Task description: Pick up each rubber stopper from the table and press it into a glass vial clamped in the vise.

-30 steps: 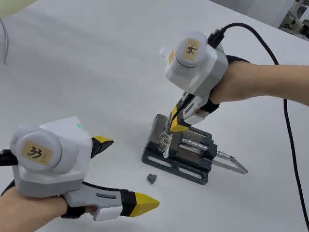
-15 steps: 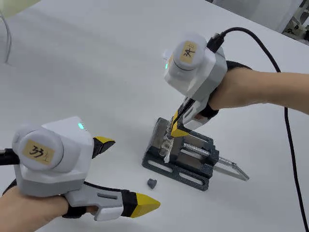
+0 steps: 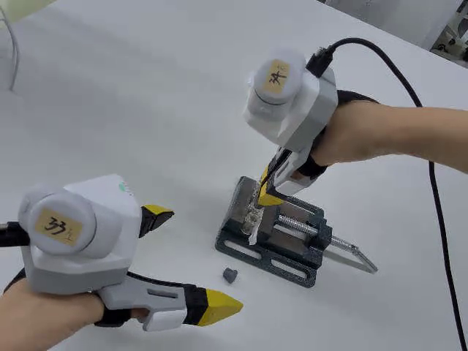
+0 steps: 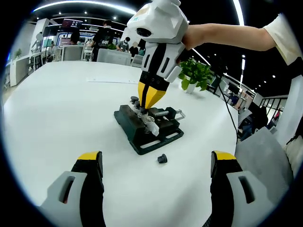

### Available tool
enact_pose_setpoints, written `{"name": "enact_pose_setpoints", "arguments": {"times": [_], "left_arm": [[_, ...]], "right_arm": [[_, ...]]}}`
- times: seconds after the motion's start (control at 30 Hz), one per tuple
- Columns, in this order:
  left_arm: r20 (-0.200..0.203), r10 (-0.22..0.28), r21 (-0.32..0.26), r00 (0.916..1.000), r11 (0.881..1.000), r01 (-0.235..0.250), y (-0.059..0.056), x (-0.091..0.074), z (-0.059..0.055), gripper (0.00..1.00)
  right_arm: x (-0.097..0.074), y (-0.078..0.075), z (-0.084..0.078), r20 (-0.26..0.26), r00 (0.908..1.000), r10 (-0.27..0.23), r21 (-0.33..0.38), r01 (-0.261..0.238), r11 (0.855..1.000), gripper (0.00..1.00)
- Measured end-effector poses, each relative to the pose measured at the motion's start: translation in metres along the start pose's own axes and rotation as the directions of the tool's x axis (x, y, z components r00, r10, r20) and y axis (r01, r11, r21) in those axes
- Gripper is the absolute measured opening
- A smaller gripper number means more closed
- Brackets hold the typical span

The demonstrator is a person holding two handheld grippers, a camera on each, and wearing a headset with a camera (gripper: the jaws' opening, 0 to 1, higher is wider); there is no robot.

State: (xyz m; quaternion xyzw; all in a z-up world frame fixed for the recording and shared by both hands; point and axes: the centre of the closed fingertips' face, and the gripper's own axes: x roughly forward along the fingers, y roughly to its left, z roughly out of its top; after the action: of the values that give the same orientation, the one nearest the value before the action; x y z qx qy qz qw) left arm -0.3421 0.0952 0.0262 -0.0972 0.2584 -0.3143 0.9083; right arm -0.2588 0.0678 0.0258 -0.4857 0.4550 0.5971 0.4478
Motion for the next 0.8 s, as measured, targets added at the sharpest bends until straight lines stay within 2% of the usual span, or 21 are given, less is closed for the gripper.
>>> {"name": "enact_pose_setpoints", "arguments": {"times": [0.03,0.23,0.27,0.3,0.4,0.43,0.47,0.5,0.53,0.6,0.63,0.67,0.8], "left_arm": [[-0.002,-0.002,0.0,1.0,1.0,0.002,-0.0004,0.0,-0.0004,0.94],[0.002,0.001,-0.001,1.0,1.0,-0.001,0.001,-0.0008,0.0001,0.94],[0.001,0.002,0.0,1.0,1.0,-0.002,0.0013,-0.0007,-0.0004,0.94],[-0.001,0.004,-0.001,1.0,1.0,-0.004,0.0026,-0.001,-0.0008,0.94],[0.0,0.005,-0.001,1.0,1.0,-0.005,0.0037,-0.0012,-0.0003,0.94],[0.0,0.004,0.001,1.0,1.0,-0.004,0.0038,-0.0011,-0.0002,0.94],[0.003,0.004,0.001,1.0,1.0,-0.004,0.0043,-0.0013,0.0002,0.94],[0.007,0.002,0.0,1.0,1.0,-0.002,0.0041,-0.0011,0.0009,0.94],[0.005,0.003,0.0,1.0,1.0,-0.003,0.0045,-0.0011,0.0008,0.94],[0.005,0.001,0.002,1.0,1.0,-0.001,0.0044,-0.0007,0.0009,0.94],[0.008,0.003,0.001,1.0,1.0,-0.003,0.0045,-0.0007,0.0014,0.94],[0.013,0.003,0.0,0.9999,1.0,-0.003,0.0043,-0.0004,0.0022,0.94],[0.009,0.0,0.002,1.0,1.0,0.0,0.0024,0.0002,0.002,0.94]], "right_arm": [[0.0001,-0.001,0.0005,-0.001,1.0,-0.004,-0.019,0.003,1.0,0.0],[0.0006,-0.0018,-0.0006,0.011,0.9999,0.001,0.001,-0.001,1.0,0.0],[0.0009,-0.0009,-0.0002,0.008,0.9999,-0.01,0.002,0.01,1.0,0.0],[0.0011,-0.002,0.0005,0.001,0.9995,-0.033,-0.051,0.033,0.998,0.0],[0.0014,0.0015,0.0007,-0.001,0.9994,-0.036,-0.012,0.036,0.999,0.0],[0.0016,0.0035,0.0009,-0.002,0.9991,-0.044,-0.012,0.043,0.999,0.0],[0.0015,0.0021,0.001,-0.004,0.9979,-0.064,-0.05,0.064,0.997,0.0],[0.0016,0.0027,0.0006,-0.003,0.9978,-0.067,-0.013,0.067,0.998,0.0],[0.0012,0.0038,0.0002,-0.006,0.9969,-0.079,-0.037,0.078,0.996,0.0],[0.0014,0.0038,0.0004,-0.009,0.995,-0.099,-0.015,0.099,0.995,0.0],[0.0016,0.003,0.0008,-0.017,0.9929,-0.118,-0.057,0.117,0.992,0.0],[0.0021,0.0045,0.0006,-0.017,0.9926,-0.121,-0.031,0.12,0.992,0.0],[0.0022,0.0027,0.0004,-0.018,0.99,-0.14,-0.034,0.139,0.99,0.0]]}}
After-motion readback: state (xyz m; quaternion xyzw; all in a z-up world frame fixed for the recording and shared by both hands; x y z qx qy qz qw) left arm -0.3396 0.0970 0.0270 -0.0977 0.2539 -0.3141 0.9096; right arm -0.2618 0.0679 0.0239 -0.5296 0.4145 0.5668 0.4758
